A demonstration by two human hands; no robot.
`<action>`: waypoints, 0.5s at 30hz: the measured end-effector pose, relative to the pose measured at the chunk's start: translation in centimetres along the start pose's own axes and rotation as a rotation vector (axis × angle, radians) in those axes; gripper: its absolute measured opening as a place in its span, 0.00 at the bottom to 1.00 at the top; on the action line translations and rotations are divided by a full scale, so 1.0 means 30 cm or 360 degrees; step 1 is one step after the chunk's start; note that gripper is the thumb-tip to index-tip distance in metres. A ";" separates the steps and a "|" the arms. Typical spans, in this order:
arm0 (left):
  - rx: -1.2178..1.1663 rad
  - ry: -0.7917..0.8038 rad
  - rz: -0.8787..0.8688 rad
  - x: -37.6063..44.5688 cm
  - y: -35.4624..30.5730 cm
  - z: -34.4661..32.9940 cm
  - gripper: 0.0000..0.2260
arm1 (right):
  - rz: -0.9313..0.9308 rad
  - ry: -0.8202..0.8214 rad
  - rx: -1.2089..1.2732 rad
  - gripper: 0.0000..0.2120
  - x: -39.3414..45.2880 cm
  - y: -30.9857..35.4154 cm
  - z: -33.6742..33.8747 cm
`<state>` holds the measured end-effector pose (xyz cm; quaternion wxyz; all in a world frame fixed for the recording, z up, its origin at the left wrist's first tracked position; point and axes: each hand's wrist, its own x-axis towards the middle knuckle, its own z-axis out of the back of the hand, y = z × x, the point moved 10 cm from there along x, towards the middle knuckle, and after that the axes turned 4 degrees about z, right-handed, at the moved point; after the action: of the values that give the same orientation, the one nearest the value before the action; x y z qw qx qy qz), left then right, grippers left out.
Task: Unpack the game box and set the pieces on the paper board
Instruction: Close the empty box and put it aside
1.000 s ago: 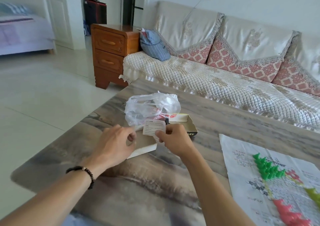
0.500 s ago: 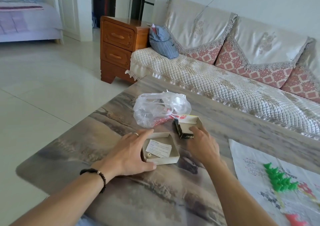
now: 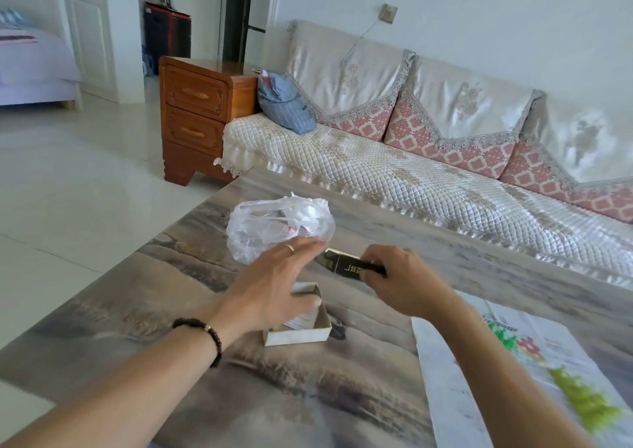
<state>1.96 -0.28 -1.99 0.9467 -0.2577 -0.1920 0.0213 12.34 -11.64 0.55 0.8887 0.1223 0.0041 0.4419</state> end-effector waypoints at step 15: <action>-0.0849 0.0139 0.0313 -0.038 -0.018 0.093 0.10 | 0.0171 0.0201 0.0842 0.09 -0.114 0.065 -0.005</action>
<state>-0.16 0.42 0.09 0.8463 -0.5156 -0.1241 0.0507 8.71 -13.16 0.49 0.7991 0.3223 0.1684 0.4787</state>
